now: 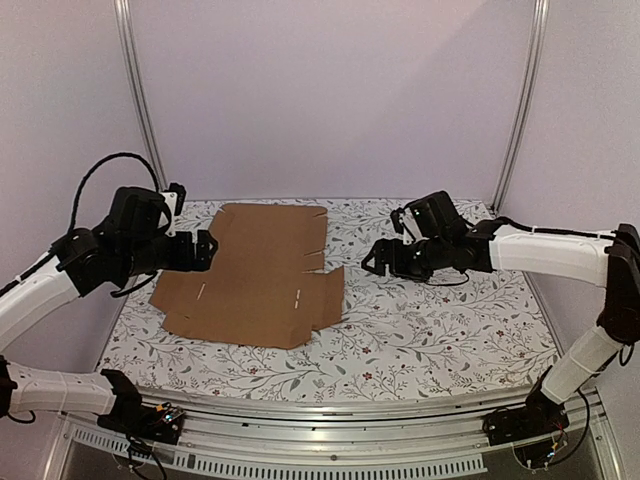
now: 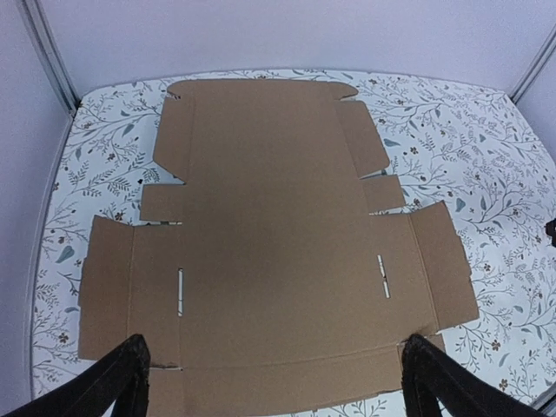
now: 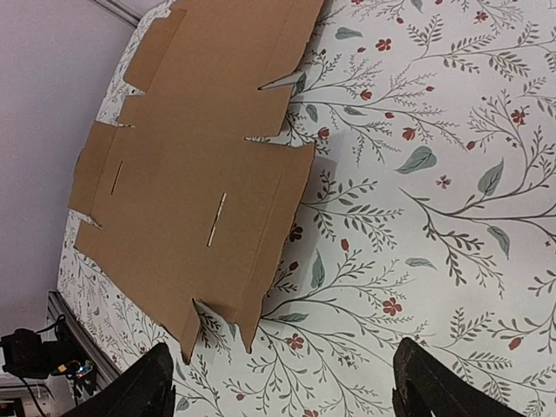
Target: Fold the paper box
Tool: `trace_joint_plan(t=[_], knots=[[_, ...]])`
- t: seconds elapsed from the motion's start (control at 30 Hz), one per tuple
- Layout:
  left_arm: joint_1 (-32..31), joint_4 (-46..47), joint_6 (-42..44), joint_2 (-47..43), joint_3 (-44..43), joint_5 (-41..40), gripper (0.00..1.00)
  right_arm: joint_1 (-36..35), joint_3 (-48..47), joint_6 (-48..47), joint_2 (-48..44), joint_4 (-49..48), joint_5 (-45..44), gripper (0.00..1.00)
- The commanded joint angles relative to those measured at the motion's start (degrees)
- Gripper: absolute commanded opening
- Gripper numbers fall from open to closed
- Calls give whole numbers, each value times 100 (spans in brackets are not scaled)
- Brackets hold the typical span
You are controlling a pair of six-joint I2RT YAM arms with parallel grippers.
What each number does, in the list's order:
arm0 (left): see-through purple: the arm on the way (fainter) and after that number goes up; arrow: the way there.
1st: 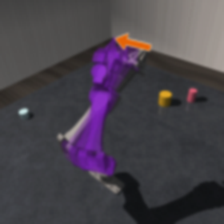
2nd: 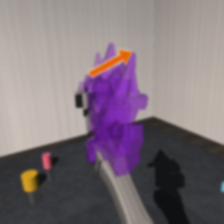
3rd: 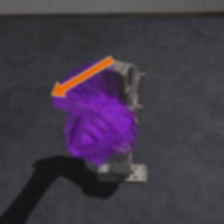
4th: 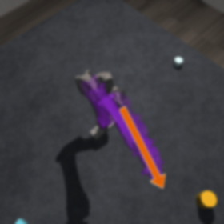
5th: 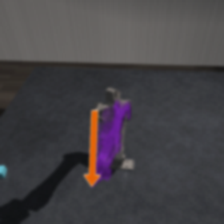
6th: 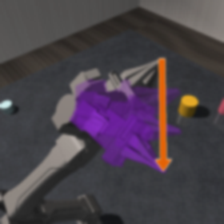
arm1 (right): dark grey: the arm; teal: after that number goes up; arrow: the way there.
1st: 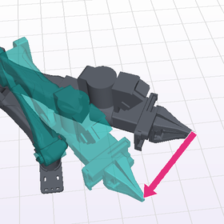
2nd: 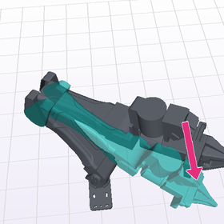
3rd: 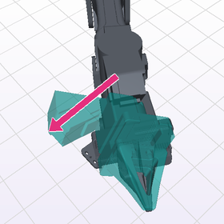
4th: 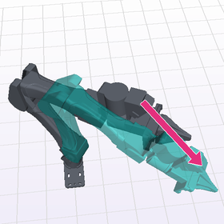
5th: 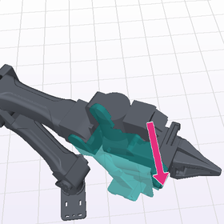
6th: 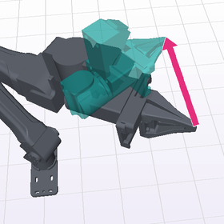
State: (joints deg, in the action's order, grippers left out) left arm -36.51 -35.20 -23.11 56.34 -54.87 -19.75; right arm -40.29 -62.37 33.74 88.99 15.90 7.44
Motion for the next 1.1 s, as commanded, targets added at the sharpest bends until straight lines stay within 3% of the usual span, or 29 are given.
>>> trace_joint_plan(t=[0.0, 0.43, 0.7, 1.07], knots=[[-72, -236, -139, -143, 74, 102, 99, -179, -369, 556, 798, -423, 322, 83], [-69, -411, -161, -197, 86, 110, 100, -420, -750, 1627, 2301, -1325, 644, 66], [-75, -410, -154, -111, 30, 160, 100, -438, -903, 1914, 2767, -1719, 861, 50], [-75, -488, -165, -86, -89, 199, 99, -438, -1093, 1942, 2995, -1774, 990, 13]])
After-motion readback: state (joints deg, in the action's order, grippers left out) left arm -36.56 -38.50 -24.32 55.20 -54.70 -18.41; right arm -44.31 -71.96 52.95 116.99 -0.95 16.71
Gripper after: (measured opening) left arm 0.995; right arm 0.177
